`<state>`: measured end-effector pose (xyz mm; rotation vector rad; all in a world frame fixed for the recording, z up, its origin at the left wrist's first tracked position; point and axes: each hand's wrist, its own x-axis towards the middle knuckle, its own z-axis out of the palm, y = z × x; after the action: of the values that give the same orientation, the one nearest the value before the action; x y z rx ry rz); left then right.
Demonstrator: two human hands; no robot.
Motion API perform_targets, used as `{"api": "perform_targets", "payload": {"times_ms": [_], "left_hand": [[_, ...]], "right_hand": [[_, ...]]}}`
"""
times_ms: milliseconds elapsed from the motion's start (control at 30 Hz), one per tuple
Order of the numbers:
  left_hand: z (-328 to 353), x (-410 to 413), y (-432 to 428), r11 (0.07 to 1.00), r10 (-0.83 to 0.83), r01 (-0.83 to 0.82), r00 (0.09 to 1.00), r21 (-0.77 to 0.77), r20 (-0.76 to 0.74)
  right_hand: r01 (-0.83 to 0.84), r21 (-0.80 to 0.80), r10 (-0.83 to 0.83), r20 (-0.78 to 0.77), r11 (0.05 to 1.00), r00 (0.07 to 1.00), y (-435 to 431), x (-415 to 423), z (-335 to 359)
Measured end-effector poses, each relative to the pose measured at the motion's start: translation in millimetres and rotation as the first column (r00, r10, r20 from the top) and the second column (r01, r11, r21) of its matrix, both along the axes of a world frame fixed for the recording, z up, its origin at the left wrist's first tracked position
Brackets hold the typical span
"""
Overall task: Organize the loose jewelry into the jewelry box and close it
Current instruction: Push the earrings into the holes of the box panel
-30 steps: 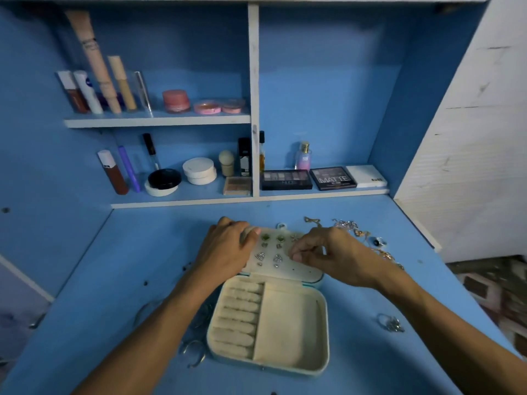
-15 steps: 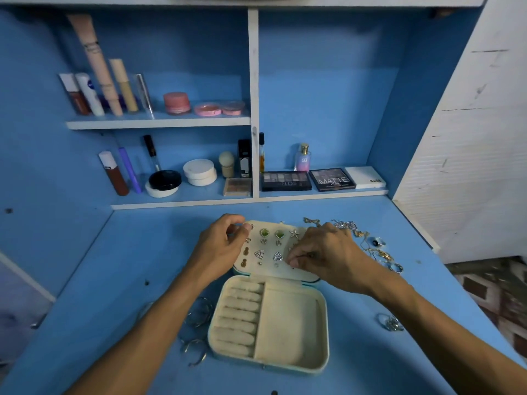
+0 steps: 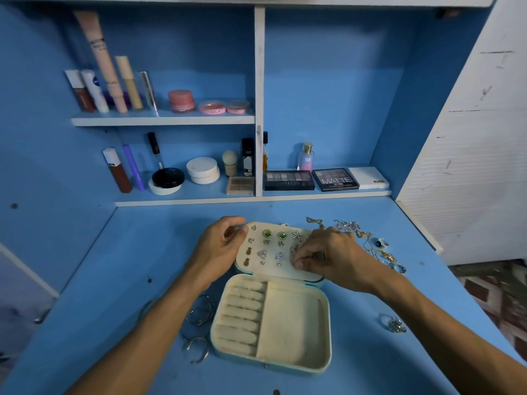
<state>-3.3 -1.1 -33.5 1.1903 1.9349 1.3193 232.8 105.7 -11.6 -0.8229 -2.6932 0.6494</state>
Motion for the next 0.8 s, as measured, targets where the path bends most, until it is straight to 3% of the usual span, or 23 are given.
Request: {"api": "perform_targets", "payload": {"times_ms": [467,800], "left_hand": [[-6.9,10.8,-10.8,0.999,0.003,0.004,0.991,0.051,-0.134],[-3.9,13.7,-35.1,0.995,-0.022,0.031,0.995,0.097,-0.095]], "right_hand": [[-0.014,0.030,0.012,0.058,0.999,0.998,-3.6,-3.8,12.9],[0.001,0.055,0.004,-0.085,0.998,0.996,-6.1,-51.5,27.0]]}}
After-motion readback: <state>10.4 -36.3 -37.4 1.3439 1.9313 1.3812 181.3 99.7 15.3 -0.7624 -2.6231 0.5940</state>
